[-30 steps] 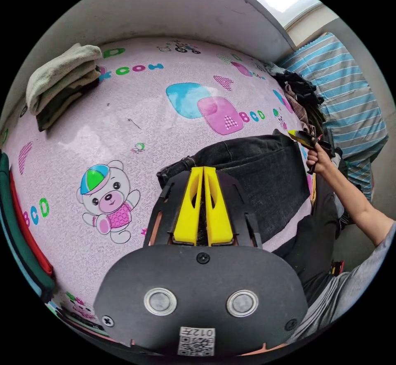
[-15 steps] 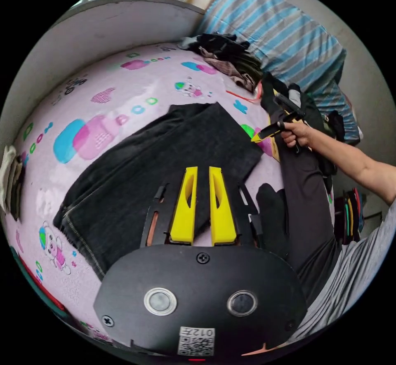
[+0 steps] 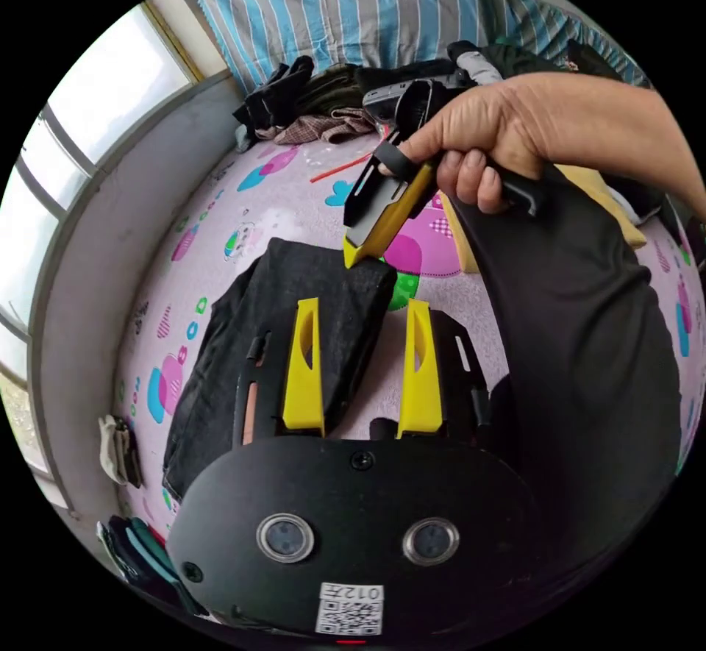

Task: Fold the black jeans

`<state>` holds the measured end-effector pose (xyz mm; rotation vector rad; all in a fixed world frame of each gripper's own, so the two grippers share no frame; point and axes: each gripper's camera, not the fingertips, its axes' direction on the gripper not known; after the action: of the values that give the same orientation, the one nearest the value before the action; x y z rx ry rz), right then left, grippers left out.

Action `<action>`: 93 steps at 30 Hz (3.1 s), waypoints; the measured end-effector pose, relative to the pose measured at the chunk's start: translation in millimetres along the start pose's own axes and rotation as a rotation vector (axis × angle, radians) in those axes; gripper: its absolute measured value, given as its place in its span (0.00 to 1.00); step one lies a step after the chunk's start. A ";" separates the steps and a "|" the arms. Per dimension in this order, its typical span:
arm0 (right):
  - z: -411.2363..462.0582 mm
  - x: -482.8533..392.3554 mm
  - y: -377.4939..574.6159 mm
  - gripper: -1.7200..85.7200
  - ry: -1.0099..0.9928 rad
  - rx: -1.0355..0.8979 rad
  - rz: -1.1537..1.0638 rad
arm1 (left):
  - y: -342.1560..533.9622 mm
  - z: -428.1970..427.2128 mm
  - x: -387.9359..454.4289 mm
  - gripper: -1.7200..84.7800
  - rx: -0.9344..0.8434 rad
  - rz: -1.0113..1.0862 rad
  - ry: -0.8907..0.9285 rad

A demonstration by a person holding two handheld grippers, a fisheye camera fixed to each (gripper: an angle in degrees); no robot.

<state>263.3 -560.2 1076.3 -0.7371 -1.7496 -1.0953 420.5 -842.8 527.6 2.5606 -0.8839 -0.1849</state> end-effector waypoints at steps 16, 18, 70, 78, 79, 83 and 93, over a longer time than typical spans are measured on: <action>-29.4 -9.4 -32.3 0.10 -0.043 0.115 0.013 | 1.5 17.1 70.7 0.05 -0.011 -0.135 -0.108; -29.9 1.1 -49.7 0.13 -0.082 0.147 0.061 | 5.9 12.2 69.7 0.04 0.005 -0.155 -0.103; 382.4 -287.9 -129.4 0.03 0.469 0.127 -0.322 | 328.8 -166.5 -358.3 0.04 0.377 -1.308 0.388; 460.5 -263.1 -143.4 0.05 0.595 0.088 -0.273 | 360.5 -148.6 -417.8 0.05 0.283 -1.495 0.458; 466.9 -258.9 -144.3 0.05 0.609 0.096 -0.264 | 360.6 -148.6 -426.4 0.05 0.276 -1.498 0.457; 477.5 -243.7 -145.9 0.08 0.634 0.122 -0.245 | 358.4 -152.9 -451.3 0.06 0.274 -1.492 0.463; 403.3 -207.8 -116.7 0.13 0.283 0.063 -0.316 | 339.6 -212.9 -536.7 0.09 0.289 -1.332 0.324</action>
<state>95.4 -248.9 769.1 -0.2537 -1.6798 -1.2790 -137.6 -679.4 860.0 2.8627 1.0506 -0.0022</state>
